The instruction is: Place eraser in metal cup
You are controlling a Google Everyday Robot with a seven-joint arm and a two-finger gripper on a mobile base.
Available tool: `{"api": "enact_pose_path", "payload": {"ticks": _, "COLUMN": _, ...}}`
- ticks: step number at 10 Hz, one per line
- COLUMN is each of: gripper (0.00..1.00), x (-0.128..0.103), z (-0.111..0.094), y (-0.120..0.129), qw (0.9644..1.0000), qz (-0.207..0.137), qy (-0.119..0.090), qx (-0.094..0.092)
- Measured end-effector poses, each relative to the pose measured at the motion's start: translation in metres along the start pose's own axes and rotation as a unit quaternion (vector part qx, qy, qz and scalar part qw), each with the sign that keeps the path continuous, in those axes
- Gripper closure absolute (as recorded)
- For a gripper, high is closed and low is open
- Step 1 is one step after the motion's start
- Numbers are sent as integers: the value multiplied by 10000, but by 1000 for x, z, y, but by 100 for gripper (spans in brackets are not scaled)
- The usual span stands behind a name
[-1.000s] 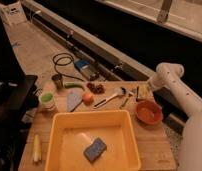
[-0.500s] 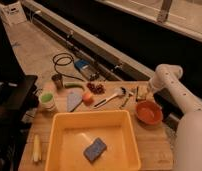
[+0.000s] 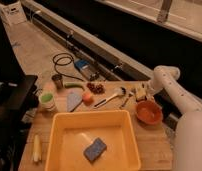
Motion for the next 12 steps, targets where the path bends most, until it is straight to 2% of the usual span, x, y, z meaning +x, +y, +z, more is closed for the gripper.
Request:
{"api": "enact_pose_path", "payload": {"ticks": 2, "gripper": 35, "x": -1, "z": -4, "y": 9, "qw": 9999, "qz": -116, "qy": -45, "qx": 15}}
{"api": "enact_pose_path", "payload": {"ticks": 7, "gripper": 35, "x": -1, "z": -1, "y": 27, "qw": 9996, "qz": -266, "qy": -1, "qx": -82}}
{"api": "enact_pose_path", "payload": {"ticks": 12, "gripper": 37, "x": 2, "z": 12, "y": 26, "qw": 9998, "qz": -194, "qy": 79, "qx": -52}}
